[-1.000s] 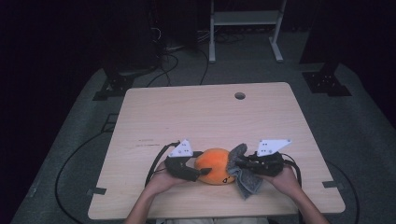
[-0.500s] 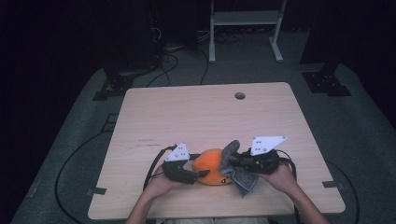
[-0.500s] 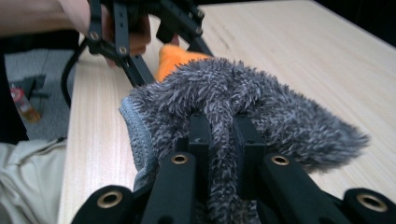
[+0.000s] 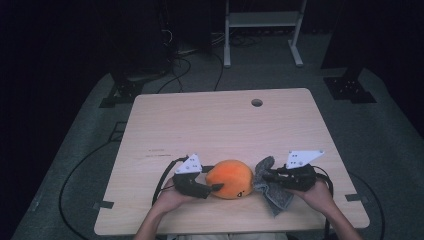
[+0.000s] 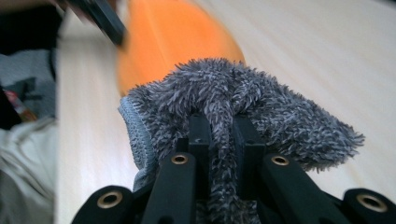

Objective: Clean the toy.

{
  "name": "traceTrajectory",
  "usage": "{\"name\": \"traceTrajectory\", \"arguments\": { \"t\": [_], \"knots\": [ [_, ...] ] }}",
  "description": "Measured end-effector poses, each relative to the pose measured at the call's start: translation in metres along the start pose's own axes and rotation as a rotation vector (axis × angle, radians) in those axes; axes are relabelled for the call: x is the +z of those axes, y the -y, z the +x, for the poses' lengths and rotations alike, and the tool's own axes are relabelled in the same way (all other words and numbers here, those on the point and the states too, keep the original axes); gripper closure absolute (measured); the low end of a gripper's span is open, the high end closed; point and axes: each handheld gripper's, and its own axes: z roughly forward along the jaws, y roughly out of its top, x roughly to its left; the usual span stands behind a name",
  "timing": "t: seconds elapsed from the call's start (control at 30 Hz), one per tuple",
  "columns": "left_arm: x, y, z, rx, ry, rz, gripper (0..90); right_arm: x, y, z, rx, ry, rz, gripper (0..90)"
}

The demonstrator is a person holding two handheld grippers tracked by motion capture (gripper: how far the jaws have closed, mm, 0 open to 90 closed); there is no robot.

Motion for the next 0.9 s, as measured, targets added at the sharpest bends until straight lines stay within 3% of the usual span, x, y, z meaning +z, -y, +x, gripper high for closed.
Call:
{"name": "traceTrajectory", "arguments": {
  "t": [0.17, 0.3, 0.37, 0.43, 0.5, 0.7, 0.8, 0.9],
  "knots": [
    [0.007, -0.012, -0.013, 0.085, 0.009, 0.010, 32.4, 0.006, -0.044, 0.019, -0.110, -0.049, -0.029, 79.7],
    [0.009, -0.014, -0.015, 0.117, 0.021, 0.021, 32.6, 0.027, -0.067, 0.030, -0.201, -0.049, 0.034, 79.7],
    [0.008, -0.011, -0.014, 0.104, 0.013, 0.033, 33.8, 0.036, -0.066, 0.029, -0.196, -0.050, 0.050, 79.8],
    [0.006, -0.008, -0.010, 0.064, 0.014, 0.021, 34.3, 0.036, -0.061, 0.026, -0.183, -0.045, 0.035, 79.9],
    [0.005, -0.005, -0.007, 0.048, 0.013, 0.017, 34.3, 0.036, -0.053, 0.023, -0.156, -0.029, 0.029, 79.9],
    [0.007, -0.009, -0.010, 0.066, 0.002, 0.013, 34.2, 0.022, -0.028, 0.013, -0.077, -0.008, 0.048, 79.8],
    [0.009, -0.012, -0.013, 0.086, -0.003, 0.012, 34.3, 0.013, -0.029, 0.016, -0.090, 0.011, 0.040, 79.9],
    [0.012, -0.016, -0.018, 0.110, 0.008, 0.013, 34.4, 0.012, -0.047, 0.025, -0.133, -0.017, 0.008, 79.8]
  ]
}}
